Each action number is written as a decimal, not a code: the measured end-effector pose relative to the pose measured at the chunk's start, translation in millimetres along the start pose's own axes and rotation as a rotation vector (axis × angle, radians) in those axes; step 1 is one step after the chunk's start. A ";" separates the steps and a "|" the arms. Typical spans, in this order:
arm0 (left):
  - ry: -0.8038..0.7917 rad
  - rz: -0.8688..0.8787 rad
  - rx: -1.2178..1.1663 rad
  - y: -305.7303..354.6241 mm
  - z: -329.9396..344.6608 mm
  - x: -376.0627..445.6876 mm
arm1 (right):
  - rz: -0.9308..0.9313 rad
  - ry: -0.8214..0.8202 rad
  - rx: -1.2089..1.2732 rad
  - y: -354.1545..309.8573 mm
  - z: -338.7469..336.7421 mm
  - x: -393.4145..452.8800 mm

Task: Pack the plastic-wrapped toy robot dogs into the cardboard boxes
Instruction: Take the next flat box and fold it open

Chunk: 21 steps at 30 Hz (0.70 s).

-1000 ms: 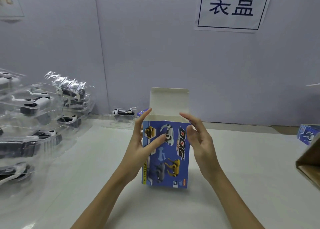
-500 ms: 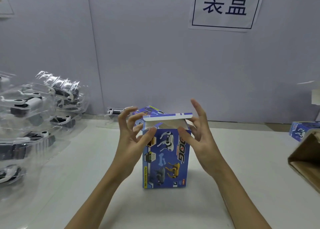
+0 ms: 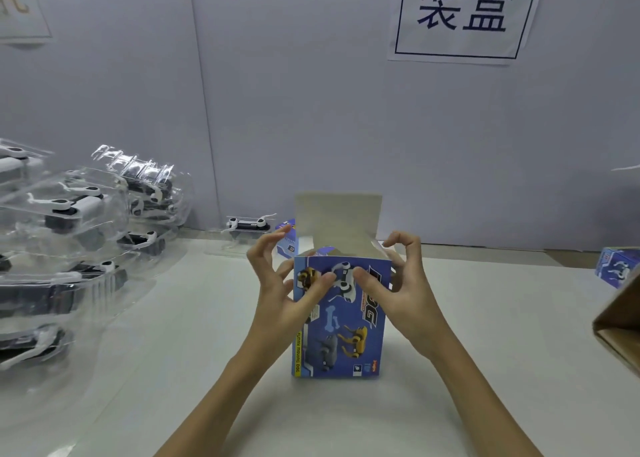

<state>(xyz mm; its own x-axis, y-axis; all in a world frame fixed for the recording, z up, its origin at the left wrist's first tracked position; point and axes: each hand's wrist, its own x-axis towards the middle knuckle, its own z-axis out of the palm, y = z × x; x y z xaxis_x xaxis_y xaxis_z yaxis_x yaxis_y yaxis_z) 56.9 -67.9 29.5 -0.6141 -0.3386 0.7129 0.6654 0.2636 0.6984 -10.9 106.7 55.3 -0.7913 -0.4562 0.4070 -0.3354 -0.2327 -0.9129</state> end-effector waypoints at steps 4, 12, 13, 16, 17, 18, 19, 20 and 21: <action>-0.093 -0.048 0.104 -0.6 -6.2 0.7 | -0.082 -0.018 -0.104 1.1 1.1 -0.9; -0.061 -0.128 -0.040 3.2 -9.1 6.9 | -0.118 -0.003 -0.104 5.0 1.3 -0.8; -0.056 -0.134 -0.020 1.4 -9.6 7.2 | -0.124 0.009 -0.107 6.5 1.6 -0.5; -0.158 -0.219 0.030 -3.3 -12.4 6.8 | -0.183 0.060 -0.139 11.5 1.0 0.6; -0.174 -0.215 0.059 -8.1 -13.3 7.5 | -0.203 0.088 -0.146 13.5 0.0 0.8; -0.155 -0.190 0.101 -10.0 -12.6 7.5 | -0.223 0.126 -0.181 16.2 -0.9 1.3; -0.098 -0.150 0.146 -11.0 -10.6 7.6 | -0.254 0.177 -0.249 16.2 0.7 1.2; -0.021 -0.093 0.201 -9.1 -11.0 7.8 | -0.313 0.232 -0.337 17.2 2.3 0.5; 0.053 -0.005 0.319 -11.6 -15.4 8.9 | -0.410 0.288 -0.441 18.8 4.1 0.9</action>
<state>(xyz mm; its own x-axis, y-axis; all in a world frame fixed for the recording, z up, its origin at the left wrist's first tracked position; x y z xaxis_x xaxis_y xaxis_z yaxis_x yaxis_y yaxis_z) 50.3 -87.9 26.7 -0.5889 -0.3849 0.7107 0.4902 0.5291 0.6927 -15.8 98.4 38.7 -0.6396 -0.1435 0.7552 -0.7674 0.0629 -0.6381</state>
